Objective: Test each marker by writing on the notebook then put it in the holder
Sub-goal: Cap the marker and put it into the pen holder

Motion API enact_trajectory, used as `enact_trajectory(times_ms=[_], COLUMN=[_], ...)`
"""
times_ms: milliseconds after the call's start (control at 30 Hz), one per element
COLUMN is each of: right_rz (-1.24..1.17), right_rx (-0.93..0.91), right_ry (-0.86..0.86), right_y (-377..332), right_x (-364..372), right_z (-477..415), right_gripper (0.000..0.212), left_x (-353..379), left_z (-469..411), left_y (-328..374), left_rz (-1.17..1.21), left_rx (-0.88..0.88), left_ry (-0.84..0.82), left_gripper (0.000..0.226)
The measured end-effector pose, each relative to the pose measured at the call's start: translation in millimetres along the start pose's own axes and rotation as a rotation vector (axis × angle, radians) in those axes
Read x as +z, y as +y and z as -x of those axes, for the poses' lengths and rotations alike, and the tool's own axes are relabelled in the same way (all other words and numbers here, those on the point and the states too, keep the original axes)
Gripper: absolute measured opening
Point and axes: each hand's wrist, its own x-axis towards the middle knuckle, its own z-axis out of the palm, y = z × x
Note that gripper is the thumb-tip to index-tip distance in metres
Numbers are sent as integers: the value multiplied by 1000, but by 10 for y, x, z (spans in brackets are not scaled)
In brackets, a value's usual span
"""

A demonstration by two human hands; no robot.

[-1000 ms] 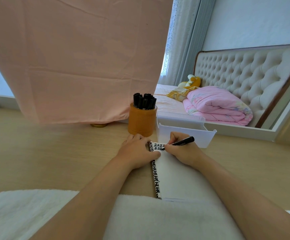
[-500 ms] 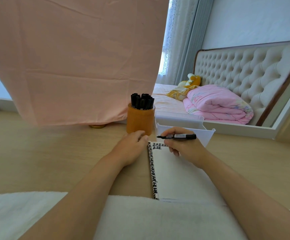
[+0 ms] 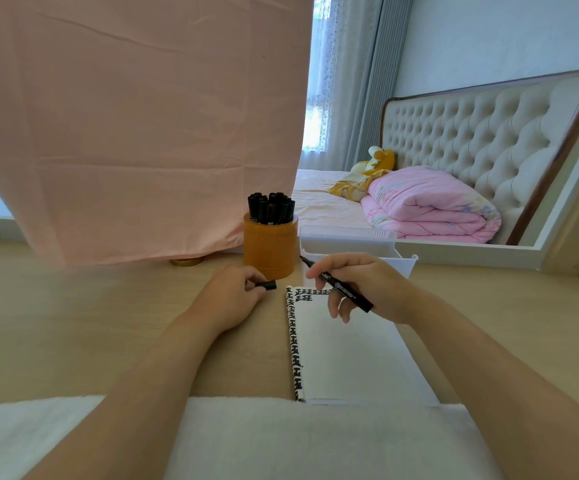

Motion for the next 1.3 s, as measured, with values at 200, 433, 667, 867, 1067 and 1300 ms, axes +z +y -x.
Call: enact_trajectory(times_ms=[200, 433, 667, 867, 1067, 1300], right_rz=[596, 880, 926, 904, 913, 1047], right_rx=[-62, -120, -100, -151, -261, -371], right_ry=[262, 430, 406, 317, 358, 380], right_y=[-16, 4, 12, 25, 30, 51], right_x=[80, 108, 128, 132, 112, 211], right_z=[-67, -66, -68, -72, -70, -85], right_gripper=[20, 19, 17, 18, 9, 17], left_x=[-32, -30, -25, -26, -102, -183], left_z=[59, 68, 99, 98, 89, 98], left_y=[155, 184, 272, 351, 492, 509], left_rz=[138, 198, 213, 219, 183, 192], left_rx=[105, 108, 143, 198, 207, 230], left_ry=[80, 104, 72, -41, -127, -106], left_gripper=[19, 19, 19, 16, 17, 18])
